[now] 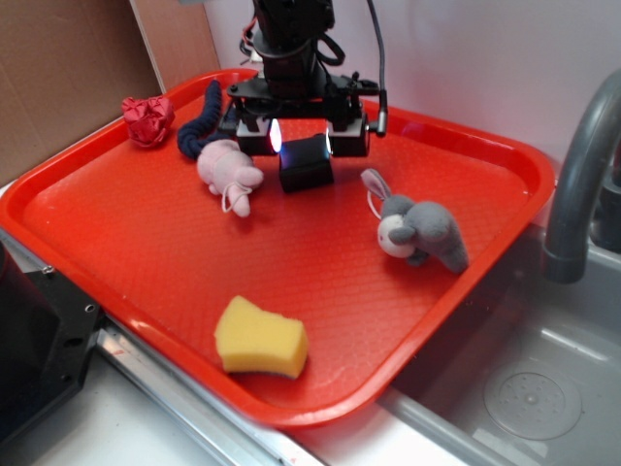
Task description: Grab the black box.
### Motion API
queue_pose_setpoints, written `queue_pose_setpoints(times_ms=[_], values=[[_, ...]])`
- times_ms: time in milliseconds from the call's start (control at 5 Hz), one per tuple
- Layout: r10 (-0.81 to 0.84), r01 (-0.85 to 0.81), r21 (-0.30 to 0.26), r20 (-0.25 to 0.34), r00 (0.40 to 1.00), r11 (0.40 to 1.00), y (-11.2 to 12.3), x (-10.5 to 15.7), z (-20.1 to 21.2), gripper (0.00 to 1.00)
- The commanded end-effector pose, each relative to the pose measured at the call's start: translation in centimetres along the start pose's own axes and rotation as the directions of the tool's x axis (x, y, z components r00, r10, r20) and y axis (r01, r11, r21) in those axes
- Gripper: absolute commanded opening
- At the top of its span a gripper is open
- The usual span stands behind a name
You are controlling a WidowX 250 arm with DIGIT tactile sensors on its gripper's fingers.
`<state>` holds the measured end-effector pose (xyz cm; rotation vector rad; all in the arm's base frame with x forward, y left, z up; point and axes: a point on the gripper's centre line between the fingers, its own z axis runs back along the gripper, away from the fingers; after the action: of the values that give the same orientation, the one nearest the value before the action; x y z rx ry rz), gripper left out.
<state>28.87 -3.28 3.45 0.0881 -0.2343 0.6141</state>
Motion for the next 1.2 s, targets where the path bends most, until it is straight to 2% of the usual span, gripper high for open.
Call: queue_pose_setpoints(times_ms=[0, 200, 400, 600, 800, 1000], values=[[0.044, -0.055, -0.075, -0.138, 0.989, 0.996, 0.0, -1.0, -2.1, 1.00], [0.050, -0.087, -0.129, -0.265, 0.963, 0.988, 0.9, -0.8, -1.9, 0.81], [0.010, -0.045, -0.134, -0.249, 0.968, 0.990, 1.9, -0.5, 0.2, 0.00], [-0.116, 0.075, -0.196, -0.205, 0.972, 0.978, 4.6, 0.7, 5.0, 0.00], [-0.097, 0.078, -0.179, -0.098, 0.990, 0.981, 9.3, 1.9, 9.8, 0.00], [-0.179, 0.174, -0.208, -0.002, 0.984, 0.963, 12.6, 3.9, 14.4, 0.00]])
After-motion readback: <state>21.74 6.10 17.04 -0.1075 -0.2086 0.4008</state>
